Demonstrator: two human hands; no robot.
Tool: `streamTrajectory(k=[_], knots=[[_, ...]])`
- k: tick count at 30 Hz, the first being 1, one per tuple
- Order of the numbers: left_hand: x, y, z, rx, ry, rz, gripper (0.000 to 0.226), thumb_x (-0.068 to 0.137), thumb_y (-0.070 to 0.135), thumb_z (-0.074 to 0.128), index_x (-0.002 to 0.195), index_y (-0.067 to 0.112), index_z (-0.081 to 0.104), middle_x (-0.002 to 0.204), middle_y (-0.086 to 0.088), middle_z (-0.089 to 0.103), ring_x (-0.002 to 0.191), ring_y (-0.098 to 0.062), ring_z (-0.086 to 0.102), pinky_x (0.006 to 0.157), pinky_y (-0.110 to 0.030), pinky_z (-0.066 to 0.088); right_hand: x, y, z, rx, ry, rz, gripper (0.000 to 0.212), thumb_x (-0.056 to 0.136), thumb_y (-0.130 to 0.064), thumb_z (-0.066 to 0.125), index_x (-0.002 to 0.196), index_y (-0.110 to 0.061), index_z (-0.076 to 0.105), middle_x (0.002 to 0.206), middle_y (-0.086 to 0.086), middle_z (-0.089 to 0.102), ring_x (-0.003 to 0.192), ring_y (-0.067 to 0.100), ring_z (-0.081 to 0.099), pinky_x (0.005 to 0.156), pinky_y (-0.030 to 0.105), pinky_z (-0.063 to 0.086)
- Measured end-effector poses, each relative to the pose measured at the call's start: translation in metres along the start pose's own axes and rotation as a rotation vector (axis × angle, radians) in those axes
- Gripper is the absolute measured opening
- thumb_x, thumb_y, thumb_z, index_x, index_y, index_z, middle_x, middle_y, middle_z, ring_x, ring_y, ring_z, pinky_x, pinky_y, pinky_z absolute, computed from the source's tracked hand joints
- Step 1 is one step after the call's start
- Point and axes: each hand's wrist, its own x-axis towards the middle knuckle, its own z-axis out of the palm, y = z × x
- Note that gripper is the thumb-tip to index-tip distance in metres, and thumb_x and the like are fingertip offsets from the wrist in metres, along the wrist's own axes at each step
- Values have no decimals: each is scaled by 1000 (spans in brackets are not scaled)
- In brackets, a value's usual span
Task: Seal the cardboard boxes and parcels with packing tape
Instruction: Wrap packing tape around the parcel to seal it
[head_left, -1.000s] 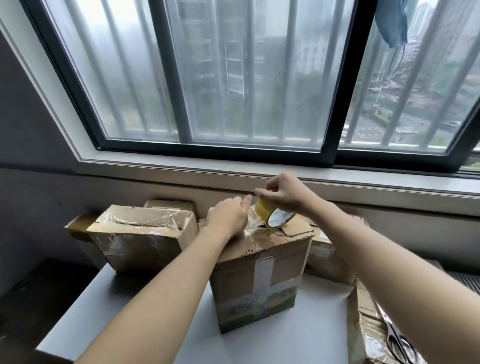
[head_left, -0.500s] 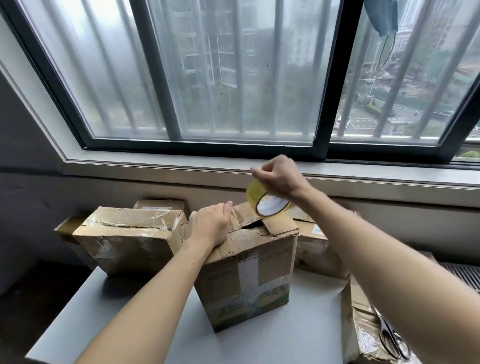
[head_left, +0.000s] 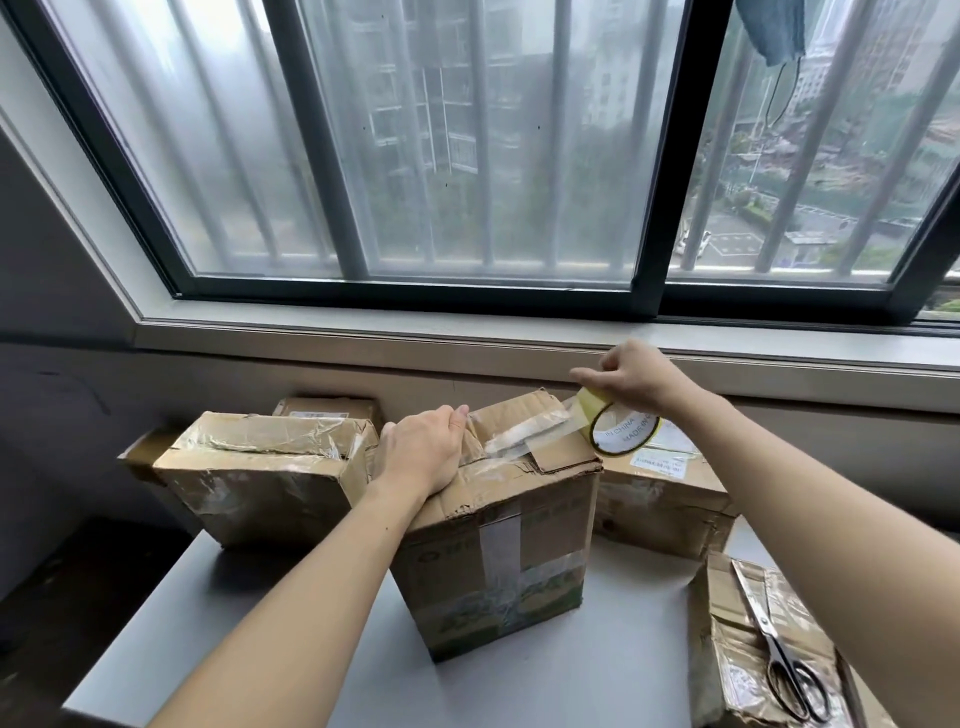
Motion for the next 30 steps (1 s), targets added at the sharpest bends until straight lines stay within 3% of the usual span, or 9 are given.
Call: streamTrajectory(k=[3, 8, 12, 17, 22, 24, 27, 30], knots=[[1, 4, -1, -20, -12, 4, 43, 105, 49, 20, 81, 26, 47, 105, -8, 70, 106, -33, 61, 94, -44, 42, -9, 20, 11, 215, 156, 32, 50, 93, -37, 66, 54, -13, 45, 49, -2, 39, 46, 13, 35, 49, 26, 30], [2, 4, -6, -36, -61, -17, 48, 105, 50, 20, 88, 24, 56, 111, -7, 69, 112, -31, 59, 99, -44, 40, -4, 17, 15, 185, 263, -62, 49, 90, -30, 66, 54, -2, 48, 52, -1, 37, 51, 13, 33, 51, 29, 30], [2, 7, -11, -54, -74, -37, 50, 105, 49, 21, 95, 22, 62, 116, -7, 68, 115, -30, 57, 101, -43, 38, 9, 13, 14, 57, 161, -96, 48, 91, -32, 64, 57, -2, 49, 53, 4, 43, 51, 17, 37, 51, 31, 34], [-2, 9, -15, -96, -80, -52, 47, 105, 46, 26, 94, 20, 63, 115, -7, 68, 113, -30, 57, 102, -42, 38, 4, 26, 42, -7, 65, 90, 49, 92, -32, 57, 50, -13, 39, 50, 3, 42, 55, 23, 39, 51, 31, 33], [-1, 12, -17, -60, -129, -58, 55, 101, 61, 19, 86, 23, 56, 103, -1, 68, 107, -27, 58, 102, -47, 37, 5, 16, 44, -140, -53, 114, 39, 92, -34, 50, 64, -12, 65, 69, 8, 67, 68, 30, 61, 61, 33, 51], [3, 21, -18, -8, -151, -25, 63, 97, 69, 14, 95, 24, 59, 106, 2, 67, 109, -25, 58, 102, -49, 35, 6, 11, 42, -220, -88, 90, 37, 94, -34, 47, 67, -16, 64, 75, 6, 65, 75, 31, 61, 66, 33, 52], [16, 53, -14, 4, -173, 55, 68, 96, 71, 13, 114, 22, 57, 118, 0, 65, 116, -25, 56, 101, -49, 35, 8, 5, 44, -302, -112, 71, 38, 97, -34, 43, 61, -22, 48, 83, 6, 62, 79, 30, 56, 69, 32, 44], [27, 86, -2, -3, -244, 77, 69, 96, 70, 16, 123, 18, 53, 130, -5, 61, 124, -28, 52, 101, -49, 35, 6, 4, 46, -328, -124, 58, 32, 98, -34, 40, 75, -19, 57, 100, 12, 70, 84, 31, 56, 72, 32, 43]])
